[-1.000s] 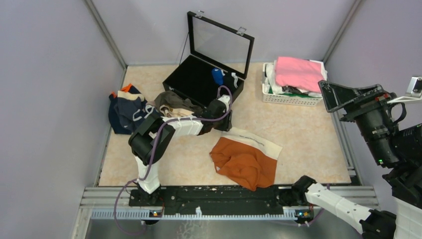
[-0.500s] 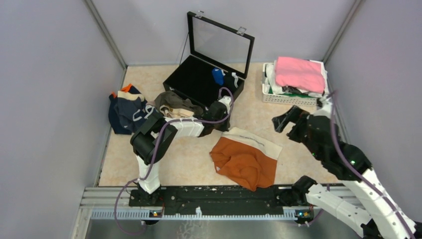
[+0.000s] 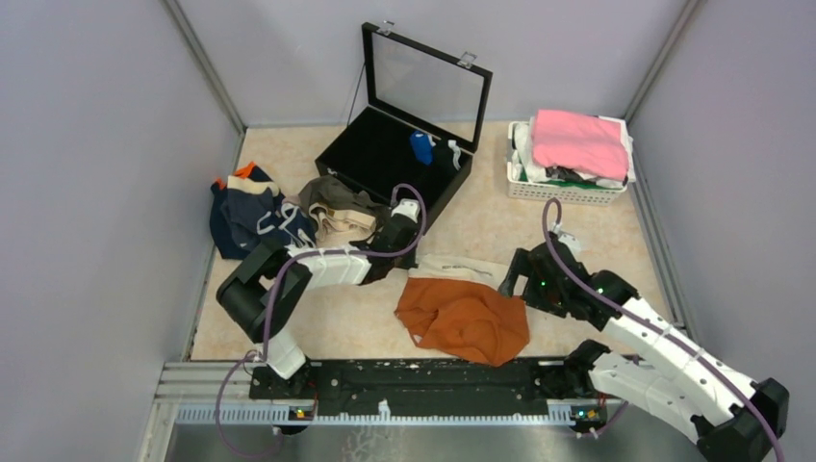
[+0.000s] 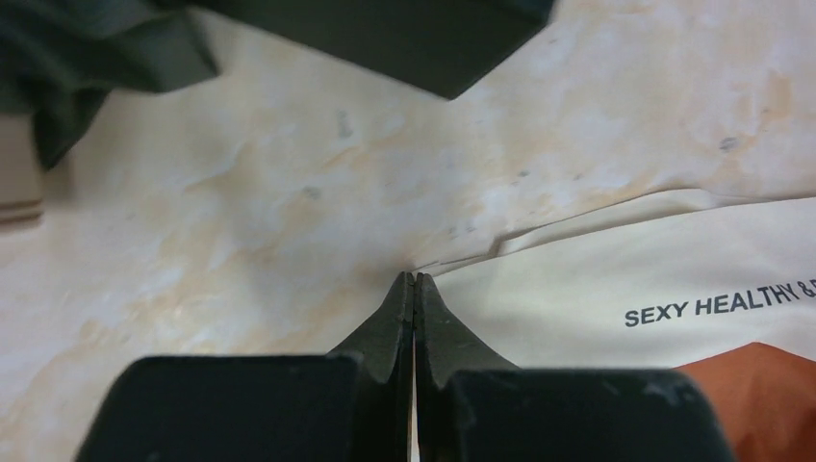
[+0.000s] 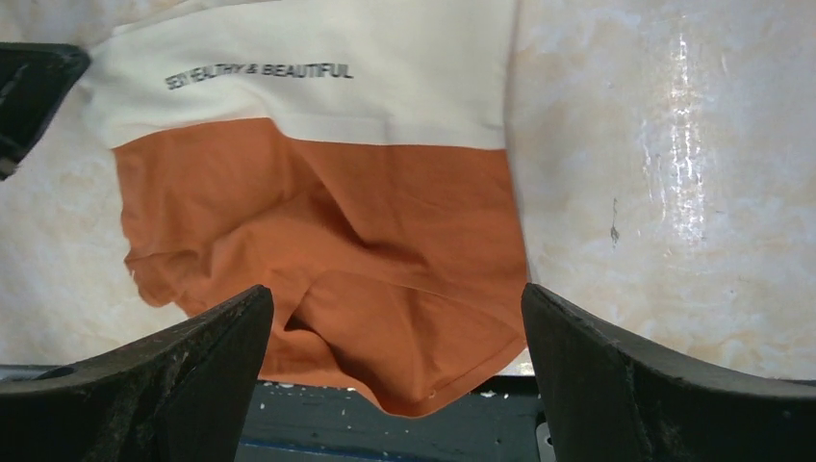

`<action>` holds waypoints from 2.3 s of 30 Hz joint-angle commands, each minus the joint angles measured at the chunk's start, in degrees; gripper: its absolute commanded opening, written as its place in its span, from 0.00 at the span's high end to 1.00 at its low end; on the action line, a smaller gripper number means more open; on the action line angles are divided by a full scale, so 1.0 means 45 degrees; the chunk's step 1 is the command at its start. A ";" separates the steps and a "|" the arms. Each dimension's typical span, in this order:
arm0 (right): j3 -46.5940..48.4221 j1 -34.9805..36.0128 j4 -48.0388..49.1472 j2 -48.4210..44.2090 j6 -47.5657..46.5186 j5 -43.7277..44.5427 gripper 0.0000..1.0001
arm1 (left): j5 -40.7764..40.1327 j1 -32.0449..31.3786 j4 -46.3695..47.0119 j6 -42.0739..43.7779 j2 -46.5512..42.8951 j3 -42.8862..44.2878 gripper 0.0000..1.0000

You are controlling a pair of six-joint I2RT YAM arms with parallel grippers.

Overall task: Roll the underwear
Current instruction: Flatten out the underwear at the center of the board.

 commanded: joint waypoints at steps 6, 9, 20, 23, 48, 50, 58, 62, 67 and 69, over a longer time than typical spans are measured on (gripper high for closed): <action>0.0036 -0.0038 0.1659 0.1809 -0.1220 0.0979 0.05 | -0.1102 0.0836 -0.0258 -0.1058 -0.1857 -0.2069 1.00; 0.0068 -0.0555 0.2775 0.2506 -0.2508 0.1065 0.15 | -0.0726 0.0865 -0.0082 -0.0840 -0.1857 -0.2129 1.00; -0.0297 -0.3533 0.6780 0.5420 -0.5315 -0.3131 0.30 | 0.0035 0.0865 0.0455 -0.0232 -0.1521 -0.1515 1.00; -0.0162 -0.3859 0.7253 0.6215 -0.5474 -0.3163 0.34 | -0.0034 0.0860 0.0327 -0.0122 -0.1429 -0.1185 0.98; -0.0243 -0.4470 0.7294 0.8792 -0.5875 -0.3649 0.56 | 0.0276 0.1002 -0.0080 -0.0589 -0.2597 -0.2090 0.58; -0.0363 -0.4470 0.6949 0.8456 -0.5849 -0.3314 0.54 | 0.0423 0.1002 -0.0003 -0.0525 -0.2603 -0.2120 0.55; -0.0827 -0.4481 0.7265 0.7931 -0.5847 -0.4004 0.55 | 0.1082 0.1002 0.0443 -0.0426 -0.2109 -0.2086 0.53; -0.0832 -0.4470 0.7832 0.8545 -0.5921 -0.4226 0.66 | 0.1075 0.1001 0.0473 -0.0428 -0.1993 -0.2118 0.57; -0.0844 -0.4472 0.8107 0.8825 -0.5955 -0.4148 0.84 | 0.1042 0.1002 0.0528 -0.0428 -0.2078 -0.2276 0.61; -0.0930 -0.4474 0.8202 0.8744 -0.5956 -0.4096 0.91 | 0.1062 0.1002 0.0606 -0.0445 -0.2057 -0.2312 0.64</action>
